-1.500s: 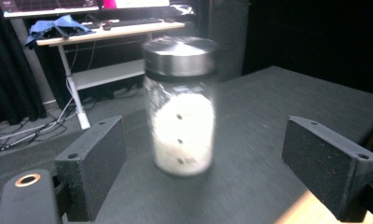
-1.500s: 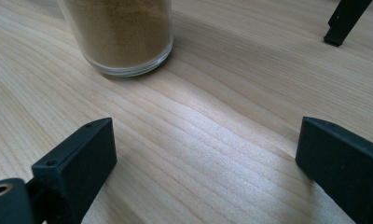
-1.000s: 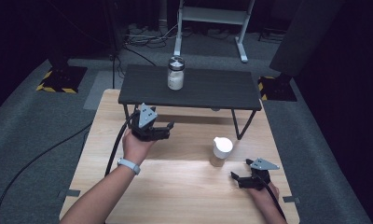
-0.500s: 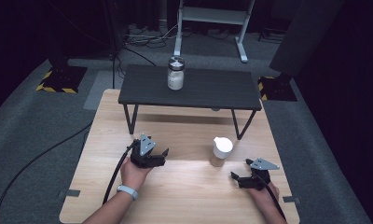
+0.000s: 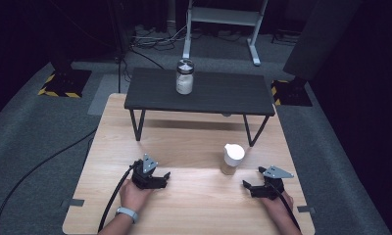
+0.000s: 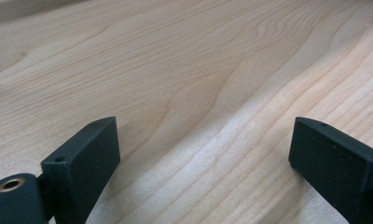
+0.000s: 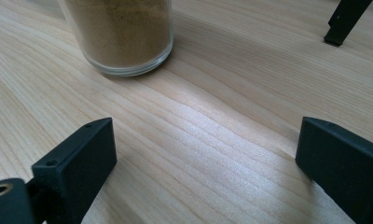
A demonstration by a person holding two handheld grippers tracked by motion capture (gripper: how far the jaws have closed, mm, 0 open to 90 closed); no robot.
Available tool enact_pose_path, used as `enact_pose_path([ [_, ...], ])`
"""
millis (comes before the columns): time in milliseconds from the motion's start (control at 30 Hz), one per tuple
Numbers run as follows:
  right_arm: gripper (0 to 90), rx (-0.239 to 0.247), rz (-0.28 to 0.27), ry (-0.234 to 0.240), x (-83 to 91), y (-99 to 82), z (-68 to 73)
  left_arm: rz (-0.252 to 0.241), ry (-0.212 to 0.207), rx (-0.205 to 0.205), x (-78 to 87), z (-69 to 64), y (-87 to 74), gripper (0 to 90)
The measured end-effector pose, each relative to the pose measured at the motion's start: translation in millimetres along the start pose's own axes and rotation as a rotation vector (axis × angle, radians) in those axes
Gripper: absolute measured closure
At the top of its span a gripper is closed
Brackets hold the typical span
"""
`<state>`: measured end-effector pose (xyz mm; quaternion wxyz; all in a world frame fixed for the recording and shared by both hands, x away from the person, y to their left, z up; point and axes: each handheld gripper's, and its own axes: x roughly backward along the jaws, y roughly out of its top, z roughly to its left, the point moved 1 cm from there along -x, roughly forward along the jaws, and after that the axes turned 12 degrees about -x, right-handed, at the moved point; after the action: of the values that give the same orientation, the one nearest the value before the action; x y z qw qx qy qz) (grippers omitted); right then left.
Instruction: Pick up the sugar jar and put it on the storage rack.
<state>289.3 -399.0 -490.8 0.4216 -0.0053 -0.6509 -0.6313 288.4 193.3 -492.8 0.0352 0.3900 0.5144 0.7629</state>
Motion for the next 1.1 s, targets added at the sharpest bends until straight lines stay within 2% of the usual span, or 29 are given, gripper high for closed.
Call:
enact_pose_path([
  [100,4.7,0.000,0.000,0.000,0.0,0.0,0.0,-0.027,-0.015,-0.023,-4.1,-0.2,-4.5,3.6],
  [333,4.7,0.000,0.000,0.000,0.0,0.0,0.0,-0.020,-0.004,-0.010,-5.1,-3.5,-2.6,1.5],
  [1100,4.7,-0.003,-0.001,-0.006,-0.6,0.2,0.7,-0.020,0.002,-0.006,-5.1,-5.8,-2.5,1.4],
])
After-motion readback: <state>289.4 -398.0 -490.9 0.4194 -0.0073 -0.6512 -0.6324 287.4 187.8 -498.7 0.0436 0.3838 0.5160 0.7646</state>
